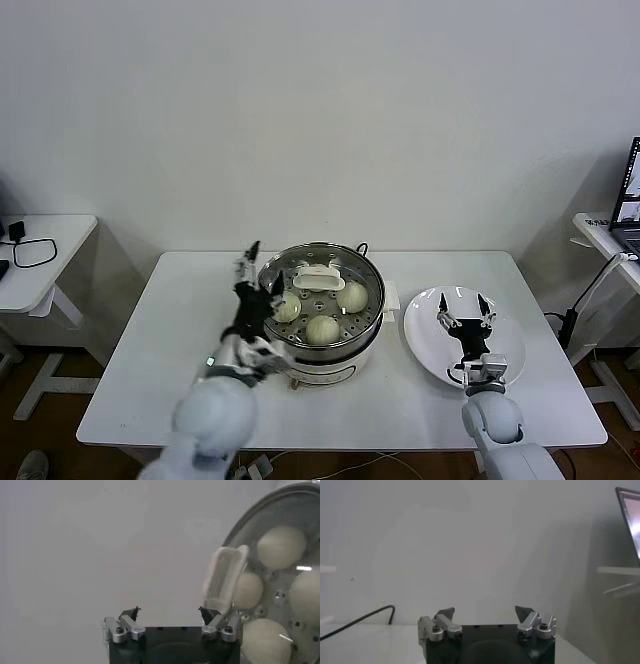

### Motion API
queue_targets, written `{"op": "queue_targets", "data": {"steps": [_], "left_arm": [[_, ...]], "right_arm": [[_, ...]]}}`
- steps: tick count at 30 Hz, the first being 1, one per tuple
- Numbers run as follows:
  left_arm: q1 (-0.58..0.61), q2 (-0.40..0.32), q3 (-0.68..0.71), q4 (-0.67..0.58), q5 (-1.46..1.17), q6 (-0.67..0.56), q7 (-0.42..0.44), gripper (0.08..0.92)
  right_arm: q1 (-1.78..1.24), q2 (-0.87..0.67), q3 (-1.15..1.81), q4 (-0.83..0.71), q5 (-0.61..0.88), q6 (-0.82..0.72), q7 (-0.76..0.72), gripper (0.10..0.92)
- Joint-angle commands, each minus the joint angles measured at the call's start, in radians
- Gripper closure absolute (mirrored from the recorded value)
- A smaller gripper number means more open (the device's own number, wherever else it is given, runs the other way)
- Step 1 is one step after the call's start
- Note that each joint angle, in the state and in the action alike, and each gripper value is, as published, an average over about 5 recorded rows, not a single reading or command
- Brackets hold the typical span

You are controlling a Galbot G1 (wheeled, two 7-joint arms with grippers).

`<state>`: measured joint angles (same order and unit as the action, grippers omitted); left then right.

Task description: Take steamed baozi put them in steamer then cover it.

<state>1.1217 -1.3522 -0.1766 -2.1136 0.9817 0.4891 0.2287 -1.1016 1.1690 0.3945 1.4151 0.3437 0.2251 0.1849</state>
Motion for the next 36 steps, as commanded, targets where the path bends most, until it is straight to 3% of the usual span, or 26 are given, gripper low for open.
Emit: {"op": "queue_targets", "data": {"steps": [1,5,17,36], "left_arm": [[-0.015,0.093,-0.333,0.209,-1.011,-0.287,-0.183,0.177],[0.008,0.100,-0.348,0.289,-1.017,-0.421,-0.163,0.177],[0.048,0.091,-0.364,0.383,-1.032,-0.474,-0.132,0.177],[0.048,0.086,-0.357,0.419,-1.045,-0.514,-0.125,0.177]], "right_arm": [[-0.028,-0.002,-0.008,0.035,0.082,-0.032,-0.069,0.203],[-0.043,-0.007,-0.007,0.044,0.089,-0.036,-0.075,0.203],[-0.101,-0.006,0.003,0.066,0.085,-0.029,-0.099,0.203],[-0.121,0.011,0.017,0.069,0.068,-0.029,-0.108,0.203]]}}
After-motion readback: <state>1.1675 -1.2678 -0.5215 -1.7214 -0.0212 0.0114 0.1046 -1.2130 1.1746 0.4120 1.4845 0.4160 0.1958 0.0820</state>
